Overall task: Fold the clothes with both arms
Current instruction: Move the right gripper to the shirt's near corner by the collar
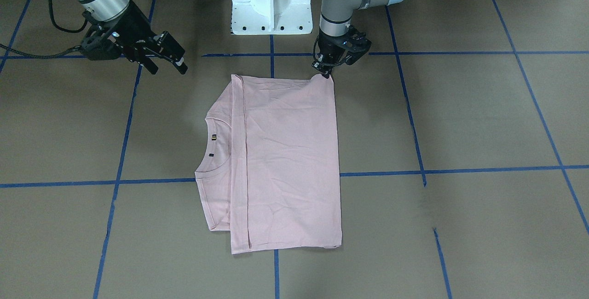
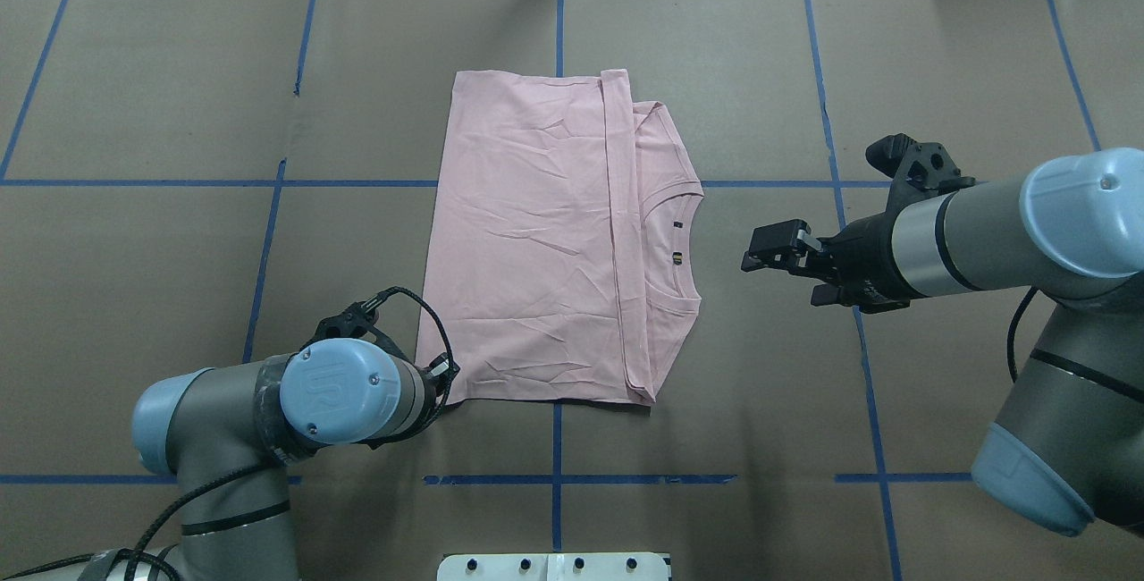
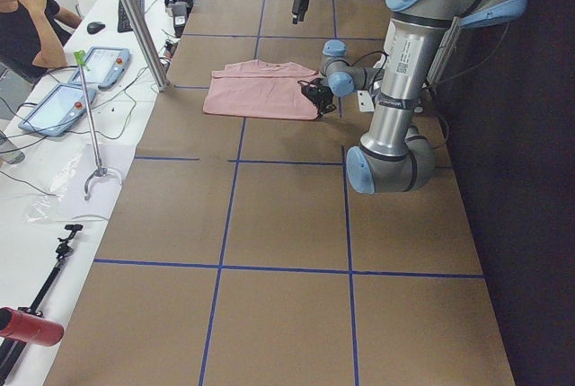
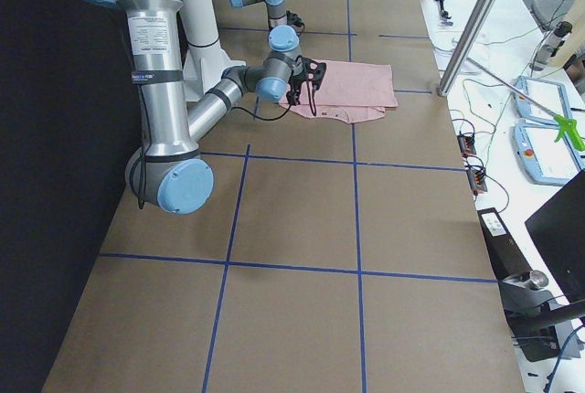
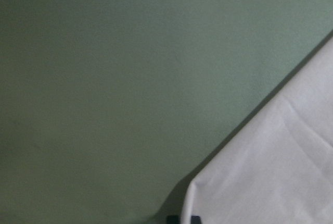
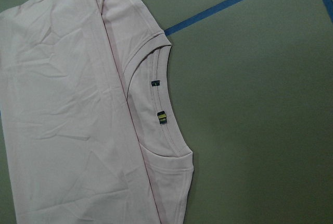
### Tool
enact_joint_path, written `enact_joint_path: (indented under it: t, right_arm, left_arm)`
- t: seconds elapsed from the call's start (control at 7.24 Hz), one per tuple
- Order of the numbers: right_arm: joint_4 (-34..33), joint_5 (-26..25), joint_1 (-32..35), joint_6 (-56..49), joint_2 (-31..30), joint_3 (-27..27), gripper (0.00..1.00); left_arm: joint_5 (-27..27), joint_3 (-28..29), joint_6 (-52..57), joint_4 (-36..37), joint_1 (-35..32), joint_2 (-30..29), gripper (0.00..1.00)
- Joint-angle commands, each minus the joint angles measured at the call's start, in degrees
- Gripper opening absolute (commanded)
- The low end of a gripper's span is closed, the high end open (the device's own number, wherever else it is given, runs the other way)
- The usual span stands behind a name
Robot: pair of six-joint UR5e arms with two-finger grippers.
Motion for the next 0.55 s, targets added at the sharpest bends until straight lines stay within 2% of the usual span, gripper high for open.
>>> enact_joint_path:
  t: [0.0,0.14,0.28,0.41]
  right_arm:
    - [-0.07,-0.07,-0.61,0.33,0.08,-0.97,1.00]
    - [-0.25,-0.42,-1.57,1.82,0.08,-2.02,1.00]
    - [-3.21,-1.56,-4.54,5.05,0.78,-2.12,1.00]
    - [-8.37,-3.74,-6.57,5.69,4.01,-2.73,1.00]
  left_arm:
    - [-0.07,-3.05,3.39,0.06,-0.73,0.16,0.00]
    - [-0.07,-3.59,3.84,0.06,-1.43,0.07,0.00]
    - [-0.07,-3.94,4.28,0.06,-1.61,0.24,0.00]
    - [-0.07,-4.38,6.46,0.06,-1.96,0.33,0.00]
